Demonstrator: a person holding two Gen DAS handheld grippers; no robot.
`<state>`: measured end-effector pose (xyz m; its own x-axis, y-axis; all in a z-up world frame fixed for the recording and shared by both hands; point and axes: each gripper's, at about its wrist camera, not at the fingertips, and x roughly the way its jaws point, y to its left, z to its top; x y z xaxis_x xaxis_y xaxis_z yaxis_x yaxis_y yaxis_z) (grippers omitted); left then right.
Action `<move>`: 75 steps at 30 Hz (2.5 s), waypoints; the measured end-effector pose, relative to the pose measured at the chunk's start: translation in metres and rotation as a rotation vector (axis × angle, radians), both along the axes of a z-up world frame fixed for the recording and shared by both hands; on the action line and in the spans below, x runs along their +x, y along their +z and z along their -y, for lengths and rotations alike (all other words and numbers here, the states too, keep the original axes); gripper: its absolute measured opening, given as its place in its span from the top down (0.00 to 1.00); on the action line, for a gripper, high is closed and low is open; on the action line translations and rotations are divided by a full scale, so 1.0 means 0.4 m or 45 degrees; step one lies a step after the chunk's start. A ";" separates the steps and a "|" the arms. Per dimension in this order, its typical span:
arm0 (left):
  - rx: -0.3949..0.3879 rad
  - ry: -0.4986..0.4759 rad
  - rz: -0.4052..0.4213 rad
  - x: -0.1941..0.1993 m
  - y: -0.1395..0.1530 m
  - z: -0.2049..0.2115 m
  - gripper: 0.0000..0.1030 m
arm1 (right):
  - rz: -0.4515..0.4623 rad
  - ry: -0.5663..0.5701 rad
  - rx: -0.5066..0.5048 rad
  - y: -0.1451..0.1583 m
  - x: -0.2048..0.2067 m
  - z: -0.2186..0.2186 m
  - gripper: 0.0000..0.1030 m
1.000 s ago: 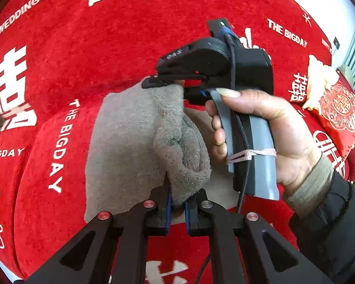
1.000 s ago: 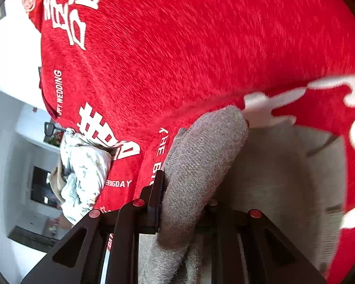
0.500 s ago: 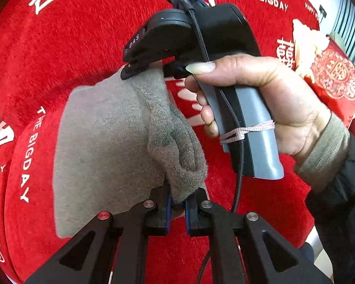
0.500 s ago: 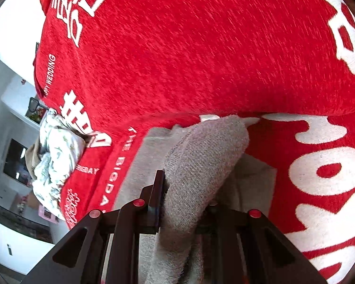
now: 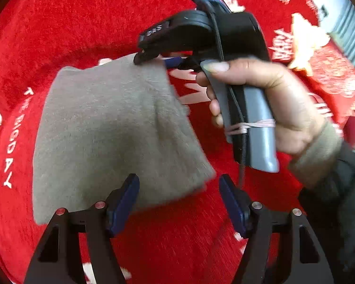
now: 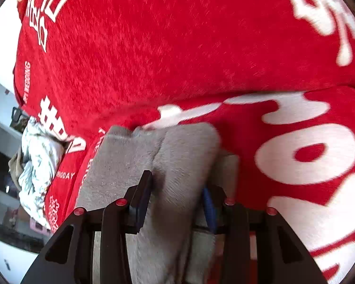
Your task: Fold small clothes
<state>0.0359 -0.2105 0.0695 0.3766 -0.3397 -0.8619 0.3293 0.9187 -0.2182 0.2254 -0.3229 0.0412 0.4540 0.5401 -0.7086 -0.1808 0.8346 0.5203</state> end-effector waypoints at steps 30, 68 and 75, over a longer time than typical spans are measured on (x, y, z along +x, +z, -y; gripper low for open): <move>0.076 0.482 0.031 0.174 -0.060 -0.385 0.07 | 0.167 0.105 -0.264 0.004 -0.411 -0.086 0.29; -0.072 0.291 -0.081 0.347 -0.117 -0.340 0.07 | -0.052 -0.152 -0.095 -0.072 -0.140 -0.028 0.13; -0.065 0.278 -0.067 0.362 -0.119 -0.330 0.07 | -0.042 -0.148 -0.106 -0.071 -0.131 -0.033 0.13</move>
<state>0.1806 -0.0786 0.0220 0.4011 -0.2986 -0.8660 0.1109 0.9543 -0.2776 0.1729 -0.3098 0.0127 0.4860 0.4240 -0.7642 -0.0641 0.8894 0.4527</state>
